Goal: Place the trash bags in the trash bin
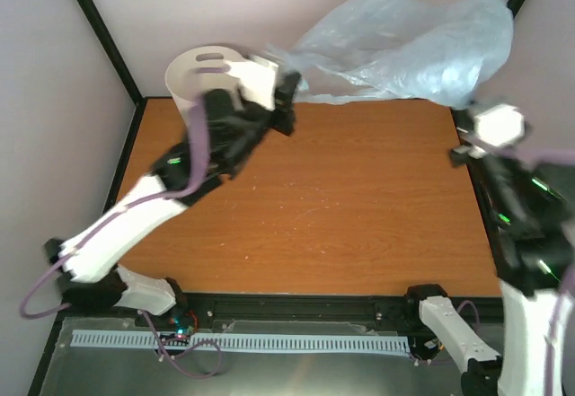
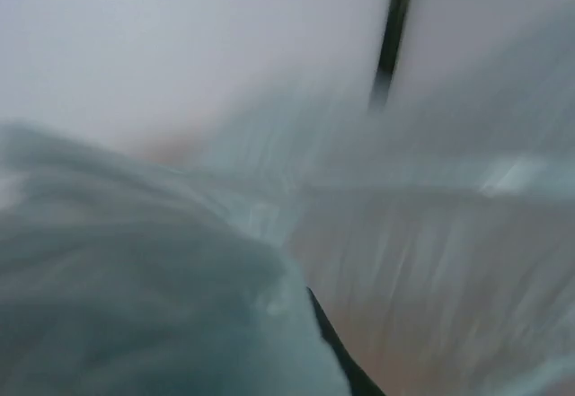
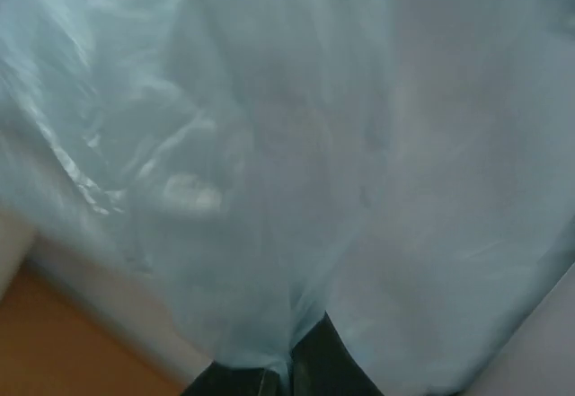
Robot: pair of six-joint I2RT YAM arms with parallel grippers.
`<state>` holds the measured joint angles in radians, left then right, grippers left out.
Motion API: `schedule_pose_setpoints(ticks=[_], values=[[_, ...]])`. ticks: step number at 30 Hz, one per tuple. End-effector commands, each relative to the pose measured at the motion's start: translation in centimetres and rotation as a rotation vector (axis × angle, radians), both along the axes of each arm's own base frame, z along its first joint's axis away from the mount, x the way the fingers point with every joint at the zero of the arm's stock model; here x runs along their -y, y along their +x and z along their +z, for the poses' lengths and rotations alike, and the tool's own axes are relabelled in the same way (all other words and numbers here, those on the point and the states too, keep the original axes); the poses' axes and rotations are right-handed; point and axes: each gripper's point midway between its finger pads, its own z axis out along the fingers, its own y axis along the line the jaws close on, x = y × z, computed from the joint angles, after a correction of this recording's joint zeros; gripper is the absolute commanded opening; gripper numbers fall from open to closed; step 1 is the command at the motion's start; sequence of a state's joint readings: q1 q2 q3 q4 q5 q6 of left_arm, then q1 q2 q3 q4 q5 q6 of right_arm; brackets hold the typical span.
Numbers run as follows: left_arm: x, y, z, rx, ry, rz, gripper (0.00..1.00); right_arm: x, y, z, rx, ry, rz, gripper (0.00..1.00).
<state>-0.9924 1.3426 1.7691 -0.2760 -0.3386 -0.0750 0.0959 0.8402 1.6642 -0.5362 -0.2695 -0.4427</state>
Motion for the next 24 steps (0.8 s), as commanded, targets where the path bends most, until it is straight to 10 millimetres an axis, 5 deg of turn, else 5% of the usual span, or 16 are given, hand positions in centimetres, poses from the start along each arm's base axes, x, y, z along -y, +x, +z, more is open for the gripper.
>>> schedule_pose_setpoints(ticks=[1,2,4,9,16,24], values=[[5.7,7.3,-32.9,-0.666,0.425,0.036,0.01,3.2,15.0,-36.6,-0.937,-0.332,-0.231,0.03],[6.0,5.8,-36.3,-0.700,0.467,0.002,0.01,3.0,13.6,-40.6,-1.032,-0.351,-0.197,0.03],[6.7,3.5,-37.7,-0.644,0.487,-0.045,0.01,1.9,10.8,-43.8,-1.067,-0.332,-0.108,0.03],[5.7,1.8,-39.5,-0.664,0.521,-0.039,0.01,1.0,7.8,-43.9,-0.981,-0.292,-0.051,0.03],[4.6,0.8,-41.4,-0.745,0.571,-0.025,0.01,1.3,6.9,-45.8,-1.098,-0.259,-0.072,0.03],[3.3,0.3,-42.2,-0.840,0.519,-0.022,0.00,2.6,8.0,-45.2,-1.083,-0.213,-0.176,0.03]])
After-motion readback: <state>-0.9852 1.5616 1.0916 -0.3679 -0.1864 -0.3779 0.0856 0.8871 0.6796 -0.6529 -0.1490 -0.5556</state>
